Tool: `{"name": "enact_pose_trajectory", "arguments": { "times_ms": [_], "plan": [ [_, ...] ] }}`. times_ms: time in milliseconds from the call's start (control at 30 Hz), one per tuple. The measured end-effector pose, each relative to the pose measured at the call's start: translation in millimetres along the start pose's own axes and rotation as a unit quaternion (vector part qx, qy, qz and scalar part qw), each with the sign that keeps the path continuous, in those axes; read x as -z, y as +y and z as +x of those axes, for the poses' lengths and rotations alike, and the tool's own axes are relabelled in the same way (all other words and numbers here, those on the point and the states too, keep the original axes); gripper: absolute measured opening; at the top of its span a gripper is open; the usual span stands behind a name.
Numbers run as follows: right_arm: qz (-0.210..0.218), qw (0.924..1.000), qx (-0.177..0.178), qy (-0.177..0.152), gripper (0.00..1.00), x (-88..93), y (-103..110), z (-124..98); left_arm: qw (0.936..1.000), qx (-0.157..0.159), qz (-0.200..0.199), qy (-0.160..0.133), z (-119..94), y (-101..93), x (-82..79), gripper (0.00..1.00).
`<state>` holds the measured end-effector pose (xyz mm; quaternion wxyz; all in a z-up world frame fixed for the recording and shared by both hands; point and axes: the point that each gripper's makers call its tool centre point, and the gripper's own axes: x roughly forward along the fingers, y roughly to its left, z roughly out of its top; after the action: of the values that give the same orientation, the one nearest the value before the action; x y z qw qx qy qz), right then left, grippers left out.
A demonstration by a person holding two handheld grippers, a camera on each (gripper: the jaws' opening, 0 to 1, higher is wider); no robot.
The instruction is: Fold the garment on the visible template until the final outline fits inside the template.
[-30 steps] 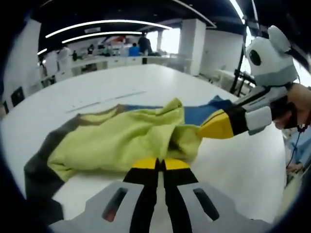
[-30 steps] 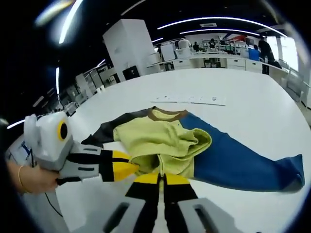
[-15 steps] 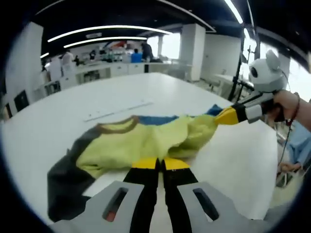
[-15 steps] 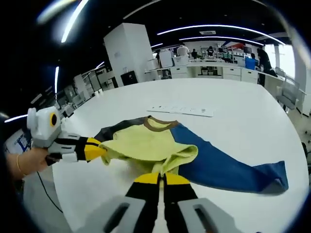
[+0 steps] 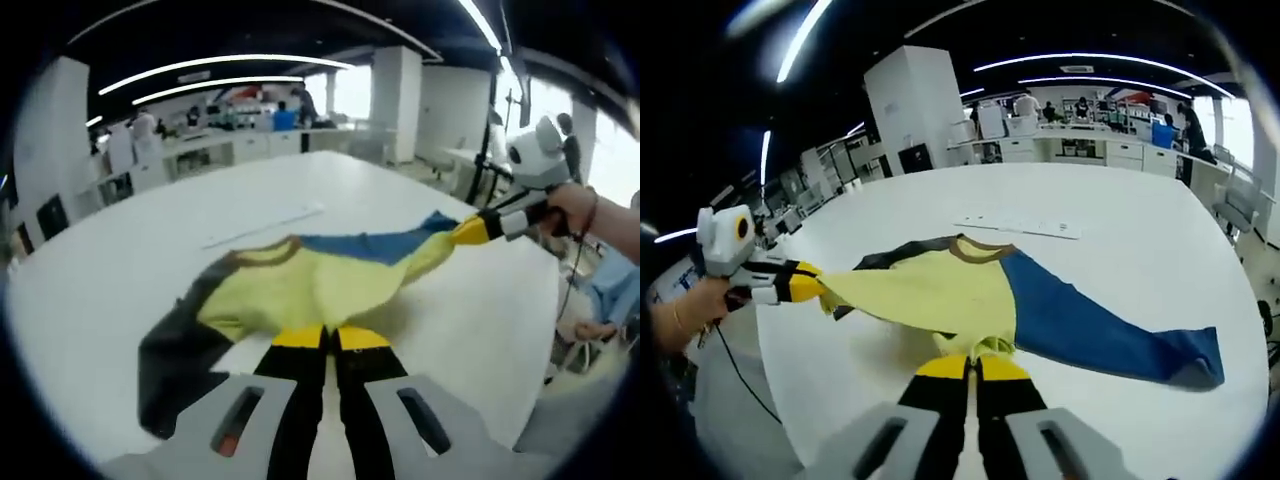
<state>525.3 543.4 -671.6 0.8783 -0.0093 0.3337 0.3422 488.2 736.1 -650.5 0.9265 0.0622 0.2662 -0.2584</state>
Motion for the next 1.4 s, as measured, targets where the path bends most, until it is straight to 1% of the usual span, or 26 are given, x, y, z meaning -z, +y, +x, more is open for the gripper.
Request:
{"name": "enact_pose_trajectory", "arguments": {
  "times_ms": [67, 200, 267, 300, 333, 400, 533, 567, 633, 700, 733, 800, 833, 933, 967, 1033, 1100, 1200, 1333, 1400],
  "plan": [
    [-0.009, 0.9999, -0.004, 0.007, 0.00, 4.7, 2, -2, 1.0000, -0.001, 0.004, 0.004, -8, 1.5, 2.9, 0.00],
    [-0.011, 0.9998, -0.013, 0.014, 0.00, 14.6, 7, -9, 0.9997, 0.000, 0.012, 0.022, -26, 1.1, 16.0, 0.00],
    [-0.012, 0.9997, -0.016, 0.016, 0.00, 18.5, 9, -12, 0.9992, 0.003, 0.026, 0.031, -33, 1.0, 22.1, 0.00],
    [-0.015, 0.9997, -0.014, 0.017, 0.00, 21.7, 14, -16, 0.9988, -0.001, 0.031, 0.038, -38, 0.3, 27.1, 0.00],
    [-0.025, 0.9995, -0.013, 0.016, 0.00, 22.8, 14, -17, 0.9983, -0.001, 0.038, 0.044, -42, -0.8, 30.4, 0.00],
    [-0.028, 0.9994, -0.014, 0.016, 0.00, 26.5, 13, -20, 0.9974, -0.004, 0.050, 0.052, -49, -0.1, 37.6, 0.00],
    [-0.036, 0.9990, -0.022, 0.017, 0.00, 35.8, 20, -26, 0.9969, -0.014, 0.038, 0.067, -61, 1.7, 51.8, 0.00],
    [-0.038, 0.9989, -0.022, 0.018, 0.00, 38.2, 22, -27, 0.9968, -0.015, 0.036, 0.070, -63, 5.1, 55.9, 0.00],
    [-0.046, 0.9983, -0.023, 0.028, 0.00, 46.5, 21, -27, 0.9963, -0.018, 0.035, 0.076, -69, 8.2, 64.0, 0.00],
    [-0.105, 0.9929, -0.016, 0.054, 0.00, 59.1, 19, -29, 0.9957, -0.022, 0.031, 0.084, -74, 10.2, 72.5, 0.00],
    [-0.139, 0.9873, -0.002, 0.077, 0.00, 68.9, 21, -32, 0.9952, -0.026, 0.027, 0.091, -78, 11.8, 78.5, 0.00],
    [-0.171, 0.9800, 0.002, 0.102, 0.00, 81.8, 25, -35, 0.9943, -0.030, 0.025, 0.099, -81, 16.6, 88.0, 0.00],
    [-0.168, 0.9800, -0.007, 0.106, 0.00, 88.8, 31, -35, 0.9937, -0.032, 0.027, 0.104, -83, 16.7, 91.4, 0.00],
    [-0.136, 0.9852, -0.019, 0.103, 0.00, 99.9, 36, -35, 0.9910, -0.044, 0.033, 0.122, -90, 23.6, 107.5, 0.00],
    [-0.129, 0.9863, -0.017, 0.102, 0.00, 104.2, 35, -36, 0.9901, -0.049, 0.028, 0.129, -92, 26.8, 115.1, 0.00],
    [-0.119, 0.9875, -0.016, 0.102, 0.00, 111.3, 37, -38, 0.9889, -0.056, 0.018, 0.137, -95, 30.3, 125.3, 0.00],
    [-0.105, 0.9888, -0.016, 0.105, 0.00, 119.0, 39, -40, 0.9887, -0.056, 0.011, 0.139, -96, 30.8, 131.9, 0.00],
    [-0.098, 0.9896, -0.015, 0.104, 0.00, 125.5, 42, -42, 0.9885, -0.053, -0.010, 0.141, -98, 25.8, 139.8, 0.00],
    [-0.089, 0.9902, -0.013, 0.107, 0.00, 134.1, 48, -45, 0.9883, -0.046, -0.004, 0.145, -99, 15.1, 145.3, 0.00],
    [-0.081, 0.9906, -0.014, 0.109, 0.00, 140.5, 51, -46, 0.9877, -0.043, -0.009, 0.150, -98, 11.6, 150.5, 0.00]
  ]
}}
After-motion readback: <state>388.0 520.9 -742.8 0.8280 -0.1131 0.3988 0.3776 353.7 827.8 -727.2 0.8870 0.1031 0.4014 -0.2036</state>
